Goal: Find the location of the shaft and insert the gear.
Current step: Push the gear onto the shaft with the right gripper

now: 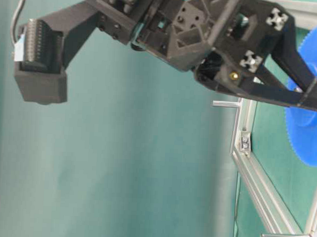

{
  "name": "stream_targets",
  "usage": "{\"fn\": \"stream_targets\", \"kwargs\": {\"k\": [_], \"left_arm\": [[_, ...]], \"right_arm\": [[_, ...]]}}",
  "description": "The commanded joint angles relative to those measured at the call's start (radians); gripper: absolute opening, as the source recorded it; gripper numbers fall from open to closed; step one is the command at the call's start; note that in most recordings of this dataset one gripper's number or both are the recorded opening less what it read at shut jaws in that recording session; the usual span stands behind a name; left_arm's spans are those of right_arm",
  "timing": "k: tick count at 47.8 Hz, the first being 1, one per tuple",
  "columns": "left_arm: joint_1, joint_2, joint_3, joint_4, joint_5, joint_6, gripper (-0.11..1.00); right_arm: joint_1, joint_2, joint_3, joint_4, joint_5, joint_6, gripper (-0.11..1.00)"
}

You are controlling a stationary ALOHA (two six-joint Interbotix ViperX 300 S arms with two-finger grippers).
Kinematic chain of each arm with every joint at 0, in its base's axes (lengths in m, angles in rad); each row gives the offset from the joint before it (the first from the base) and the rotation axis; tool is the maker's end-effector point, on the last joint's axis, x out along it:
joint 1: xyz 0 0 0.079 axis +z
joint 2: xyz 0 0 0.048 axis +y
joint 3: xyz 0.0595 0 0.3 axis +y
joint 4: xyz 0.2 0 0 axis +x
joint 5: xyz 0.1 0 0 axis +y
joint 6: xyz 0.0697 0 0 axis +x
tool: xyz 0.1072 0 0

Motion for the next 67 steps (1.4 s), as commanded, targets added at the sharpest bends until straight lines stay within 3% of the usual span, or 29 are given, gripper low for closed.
{"fn": "stream_targets", "kwargs": {"k": [1,45,53,67], "left_arm": [[0.002,0.006,-0.031,-0.002,-0.006,0.000,0.01],[0.002,0.006,-0.031,-0.002,-0.006,-0.002,0.01],[0.002,0.006,-0.032,-0.002,-0.002,0.000,0.01],[0.002,0.006,-0.031,-0.002,0.002,-0.002,0.01]], "right_arm": [[0.017,-0.012,-0.011,0.003,-0.011,0.000,0.70],[0.017,-0.012,-0.002,0.003,-0.028,0.002,0.70],[0.017,-0.031,-0.002,0.000,-0.028,0.000,0.89],[0.017,-0.087,-0.003,-0.003,-0.015,-0.003,0.85]]}}
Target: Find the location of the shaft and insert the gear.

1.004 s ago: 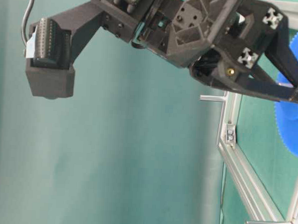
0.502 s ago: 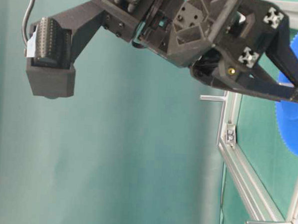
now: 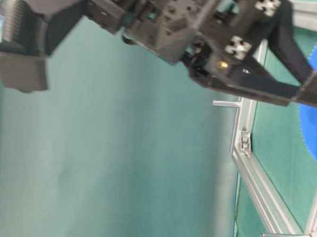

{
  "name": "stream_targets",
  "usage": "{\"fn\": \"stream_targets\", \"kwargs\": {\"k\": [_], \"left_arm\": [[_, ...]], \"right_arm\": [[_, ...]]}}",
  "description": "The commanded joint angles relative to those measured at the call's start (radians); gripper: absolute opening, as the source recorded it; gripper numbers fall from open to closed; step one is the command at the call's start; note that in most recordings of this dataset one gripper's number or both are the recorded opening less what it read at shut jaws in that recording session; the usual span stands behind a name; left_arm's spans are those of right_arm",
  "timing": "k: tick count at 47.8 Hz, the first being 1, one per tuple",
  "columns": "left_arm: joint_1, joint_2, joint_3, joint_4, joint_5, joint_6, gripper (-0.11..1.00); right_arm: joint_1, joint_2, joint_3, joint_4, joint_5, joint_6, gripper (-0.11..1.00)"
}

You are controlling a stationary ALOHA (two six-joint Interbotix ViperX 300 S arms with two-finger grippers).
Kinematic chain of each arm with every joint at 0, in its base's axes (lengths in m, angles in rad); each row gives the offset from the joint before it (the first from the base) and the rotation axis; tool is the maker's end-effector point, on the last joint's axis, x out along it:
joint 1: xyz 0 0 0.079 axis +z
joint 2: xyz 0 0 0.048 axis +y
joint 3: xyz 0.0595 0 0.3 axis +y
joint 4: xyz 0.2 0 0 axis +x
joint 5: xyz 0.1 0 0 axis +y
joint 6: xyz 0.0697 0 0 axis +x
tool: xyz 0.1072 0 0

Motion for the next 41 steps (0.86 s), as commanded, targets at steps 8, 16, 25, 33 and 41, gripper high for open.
{"fn": "stream_targets", "kwargs": {"k": [8,16,25,33,41], "left_arm": [[0.002,0.006,-0.029,-0.002,0.000,0.000,0.01],[0.002,0.006,-0.029,-0.002,-0.002,-0.002,0.01],[0.002,0.006,-0.029,-0.003,0.000,0.000,0.01],[0.002,0.008,-0.029,-0.002,0.000,0.000,0.01],[0.002,0.009,-0.029,-0.002,0.000,0.000,0.01]], "right_arm": [[-0.002,-0.075,-0.018,-0.003,0.049,-0.005,0.85],[-0.002,-0.117,-0.017,-0.014,0.075,-0.006,0.85],[-0.002,-0.150,-0.017,-0.026,0.098,-0.006,0.85],[-0.002,-0.181,-0.017,-0.028,0.112,-0.006,0.84],[-0.002,-0.187,-0.009,-0.034,0.114,-0.006,0.84]]}}
